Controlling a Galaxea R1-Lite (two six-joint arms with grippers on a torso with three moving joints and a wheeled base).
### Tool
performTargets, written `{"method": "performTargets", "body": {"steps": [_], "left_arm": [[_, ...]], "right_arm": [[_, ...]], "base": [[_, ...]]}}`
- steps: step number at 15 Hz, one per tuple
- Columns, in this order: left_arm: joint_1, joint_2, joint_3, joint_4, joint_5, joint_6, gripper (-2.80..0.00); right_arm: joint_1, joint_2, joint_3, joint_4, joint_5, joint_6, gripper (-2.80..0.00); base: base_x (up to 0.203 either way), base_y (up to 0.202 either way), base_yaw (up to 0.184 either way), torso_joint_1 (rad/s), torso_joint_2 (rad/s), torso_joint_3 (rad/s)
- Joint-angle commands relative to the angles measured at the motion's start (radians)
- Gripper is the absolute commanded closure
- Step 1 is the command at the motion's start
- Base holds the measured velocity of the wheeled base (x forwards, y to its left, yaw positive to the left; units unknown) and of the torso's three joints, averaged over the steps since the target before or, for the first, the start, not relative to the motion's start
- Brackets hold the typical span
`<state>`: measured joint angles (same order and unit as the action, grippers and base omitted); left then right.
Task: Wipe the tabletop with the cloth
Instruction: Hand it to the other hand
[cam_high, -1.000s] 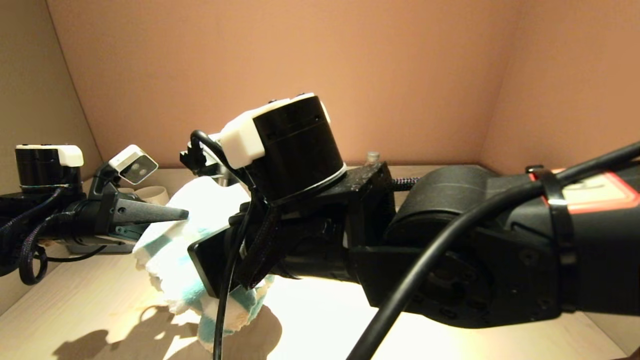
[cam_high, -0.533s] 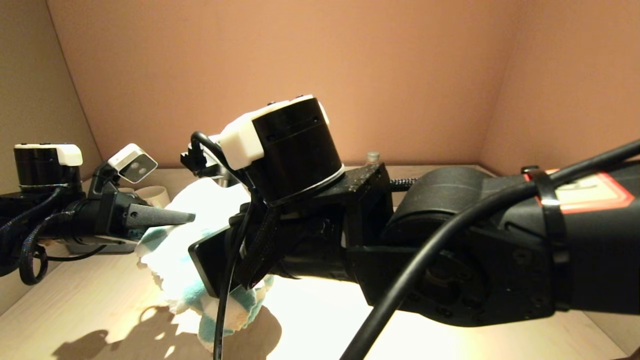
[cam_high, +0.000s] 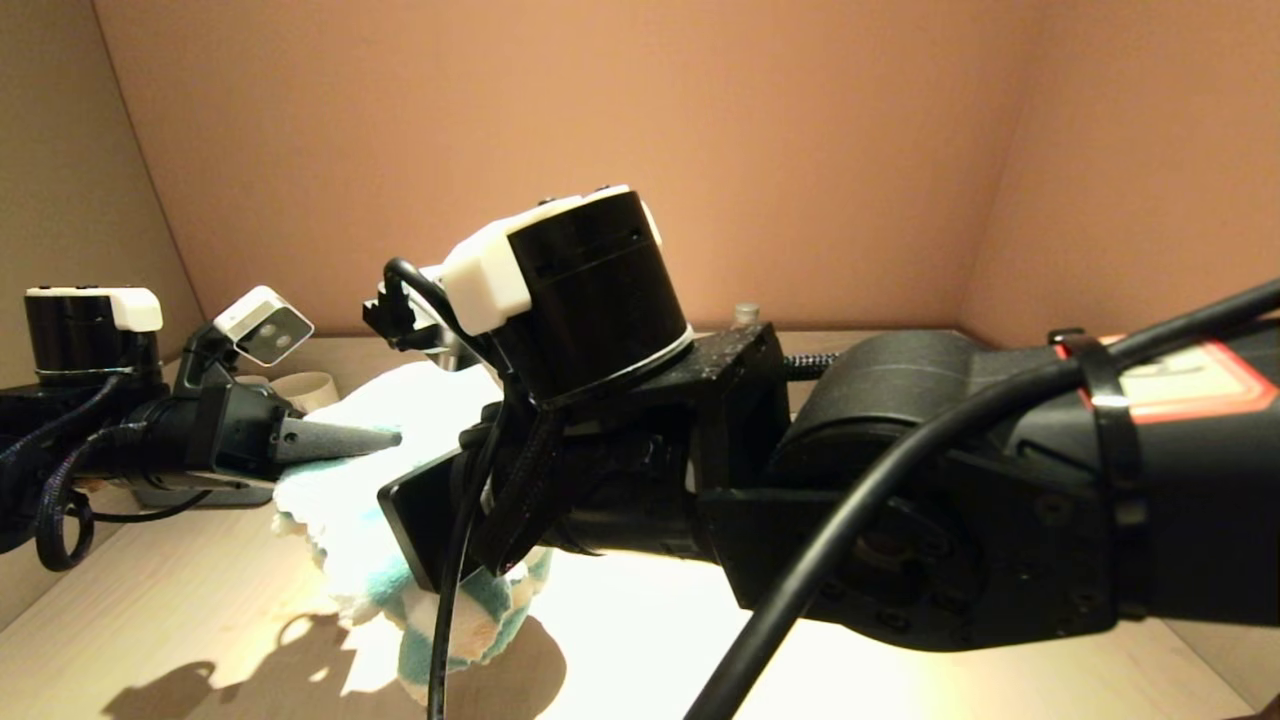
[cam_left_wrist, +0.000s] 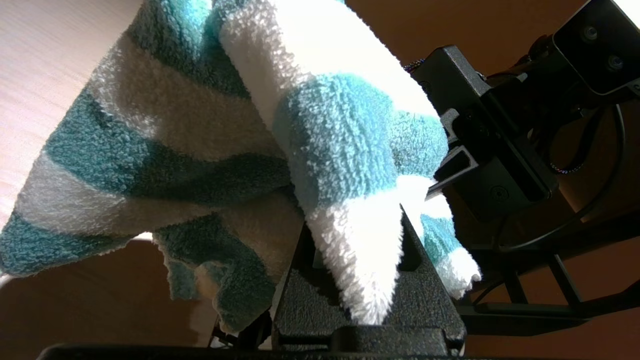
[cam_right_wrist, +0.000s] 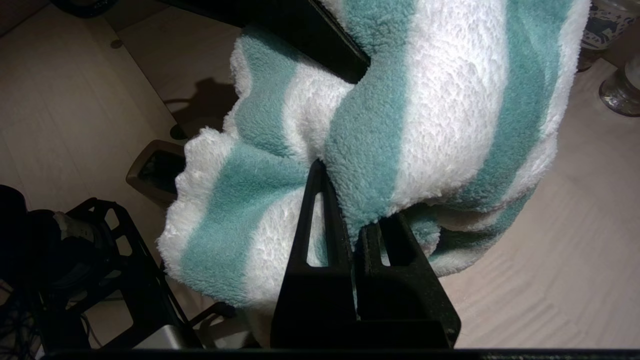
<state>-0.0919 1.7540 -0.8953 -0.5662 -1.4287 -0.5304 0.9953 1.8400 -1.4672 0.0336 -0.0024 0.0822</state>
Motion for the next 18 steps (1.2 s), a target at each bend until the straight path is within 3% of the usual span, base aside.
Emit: {"method": "performTargets", "body": {"steps": [1,5,6,7,18], "left_arm": [[0.0,-0.004,-0.001,-0.003,-0.007,-0.003,0.0],[0.001,-0.007,0.004,-0.003,-0.007,-0.003,0.0],[0.001,-0.007,0.004,-0.003,-0.007,-0.003,0.0],[0.001,-0.007,0.004,-0.003,-0.007,-0.003,0.0],[0.014,0.005,-0.011,-0.006,0.002,-0.003,0.0]], "right_arm": [[0.0,-0.004,0.001,0.0,-0.001,0.001,0.0],[-0.004,-0.011,0.012,0.001,-0.012,0.002,0.0],[-0.006,-0.011,0.019,0.0,-0.013,-0.001,-0.24],[-0.006,-0.016,0.021,-0.005,-0.015,-0.001,-2.8],[-0.036,-0.096,0.083,-0.032,-0.026,0.002,-2.8]], "base": [[0.0,0.0,0.0,0.0,0.0,0.0],[0.0,0.0,0.0,0.0,0.0,0.0],[0.0,0.0,0.0,0.0,0.0,0.0],[0.0,0.0,0.0,0.0,0.0,0.0],[0.0,0.0,0.0,0.0,0.0,0.0]]}}
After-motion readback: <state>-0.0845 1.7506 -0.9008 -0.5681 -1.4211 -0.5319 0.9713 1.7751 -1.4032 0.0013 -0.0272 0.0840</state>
